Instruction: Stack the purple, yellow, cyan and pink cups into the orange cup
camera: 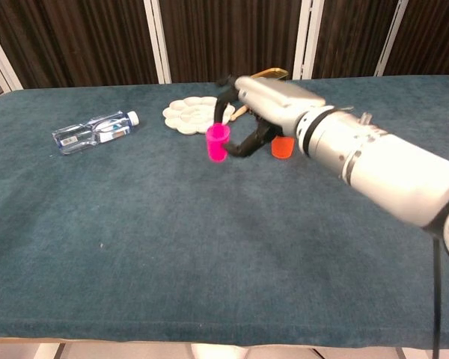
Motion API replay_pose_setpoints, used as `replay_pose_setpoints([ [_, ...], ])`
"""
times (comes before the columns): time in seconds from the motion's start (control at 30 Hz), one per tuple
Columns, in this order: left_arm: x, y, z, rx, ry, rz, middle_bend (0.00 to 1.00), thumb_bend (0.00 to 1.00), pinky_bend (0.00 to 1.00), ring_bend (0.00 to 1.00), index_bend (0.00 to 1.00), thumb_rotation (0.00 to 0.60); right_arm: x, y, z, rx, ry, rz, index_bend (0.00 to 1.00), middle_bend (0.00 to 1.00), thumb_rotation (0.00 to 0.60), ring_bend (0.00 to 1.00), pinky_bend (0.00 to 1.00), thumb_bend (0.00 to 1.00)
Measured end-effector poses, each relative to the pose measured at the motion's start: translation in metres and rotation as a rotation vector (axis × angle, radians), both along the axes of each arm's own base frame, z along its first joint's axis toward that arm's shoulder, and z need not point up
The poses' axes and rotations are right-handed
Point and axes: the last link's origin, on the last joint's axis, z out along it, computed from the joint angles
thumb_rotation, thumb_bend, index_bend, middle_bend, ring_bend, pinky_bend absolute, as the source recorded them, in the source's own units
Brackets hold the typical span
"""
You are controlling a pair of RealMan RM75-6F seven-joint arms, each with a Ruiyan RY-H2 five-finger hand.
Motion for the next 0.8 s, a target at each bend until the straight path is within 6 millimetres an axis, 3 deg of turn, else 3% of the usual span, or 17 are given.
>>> replay_pose_setpoints([
  [0.17, 0.000, 0.003, -0.004, -0.008, 0.010, 0.003, 0.00, 0.40, 0.09, 0.00, 0.00, 0.600, -0.024, -0.040, 0.023, -0.166, 0.019, -0.088, 0.71, 0.18, 0.600, 0.00, 0.00, 0.55],
  [0.27, 0.000, 0.004, -0.007, -0.011, 0.020, 0.005, 0.00, 0.40, 0.09, 0.00, 0.00, 0.600, -0.035, -0.052, 0.027, -0.212, 0.045, -0.127, 0.71, 0.19, 0.600, 0.00, 0.00, 0.55],
  [0.8, -0.002, 0.006, -0.004, 0.002, 0.022, 0.024, 0.00, 0.40, 0.10, 0.00, 0.00, 0.600, -0.054, -0.059, 0.001, -0.212, 0.202, -0.213, 0.69, 0.19, 0.600, 0.00, 0.00, 0.55],
])
